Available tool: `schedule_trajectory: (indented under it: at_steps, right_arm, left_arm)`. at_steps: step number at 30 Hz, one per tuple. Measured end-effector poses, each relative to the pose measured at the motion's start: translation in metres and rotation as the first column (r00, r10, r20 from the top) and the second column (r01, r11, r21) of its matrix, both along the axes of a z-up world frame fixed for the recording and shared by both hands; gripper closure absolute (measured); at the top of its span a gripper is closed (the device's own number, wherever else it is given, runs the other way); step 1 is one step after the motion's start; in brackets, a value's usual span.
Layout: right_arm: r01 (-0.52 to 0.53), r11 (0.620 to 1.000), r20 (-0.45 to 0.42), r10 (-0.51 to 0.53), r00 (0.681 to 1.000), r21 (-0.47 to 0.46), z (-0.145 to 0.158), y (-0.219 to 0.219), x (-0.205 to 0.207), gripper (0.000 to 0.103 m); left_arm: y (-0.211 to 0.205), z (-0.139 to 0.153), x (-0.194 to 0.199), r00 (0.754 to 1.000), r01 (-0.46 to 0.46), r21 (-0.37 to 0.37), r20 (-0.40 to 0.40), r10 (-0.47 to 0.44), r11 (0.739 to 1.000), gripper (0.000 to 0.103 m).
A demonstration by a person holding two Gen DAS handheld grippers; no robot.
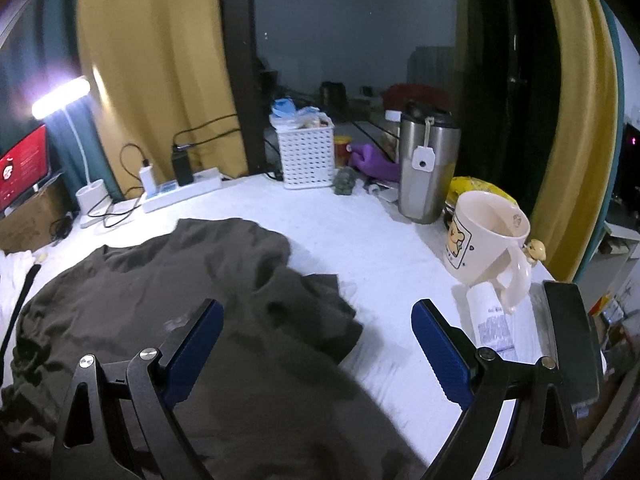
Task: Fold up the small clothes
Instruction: 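Grasp the shirt's sleeve with the right gripper and drag it across the body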
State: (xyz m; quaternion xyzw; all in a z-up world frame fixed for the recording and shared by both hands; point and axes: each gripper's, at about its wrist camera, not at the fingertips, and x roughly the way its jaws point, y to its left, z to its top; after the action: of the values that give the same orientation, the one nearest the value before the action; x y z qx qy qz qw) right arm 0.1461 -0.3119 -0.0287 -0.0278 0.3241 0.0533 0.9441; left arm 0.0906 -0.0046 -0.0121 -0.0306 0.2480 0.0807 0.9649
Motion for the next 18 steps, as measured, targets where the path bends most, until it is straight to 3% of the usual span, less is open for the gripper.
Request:
schedule_trajectory:
  at_steps: [7,14,18]
  right_arm:
    - [-0.020,1.000,-0.058,0.019,0.998,-0.005,-0.012,-0.015,0.052,0.019]
    - [-0.085,0.996,-0.140,0.084,0.987,0.000,-0.033,-0.023,0.101,0.022]
    - [-0.127,0.991,-0.234,0.132,0.963,0.036,-0.058,-0.025,0.128,0.040]
  left_arm:
    - [-0.008,-0.004,0.025,0.999,-0.031,0.030,-0.043,0.033,0.999,0.011]
    - [-0.013,-0.011,0.046,0.994,-0.054,0.047,-0.093,0.059,0.997,0.011]
    - [-0.015,-0.017,0.056,0.990,-0.061,0.051,-0.125,0.067,0.997,0.011]
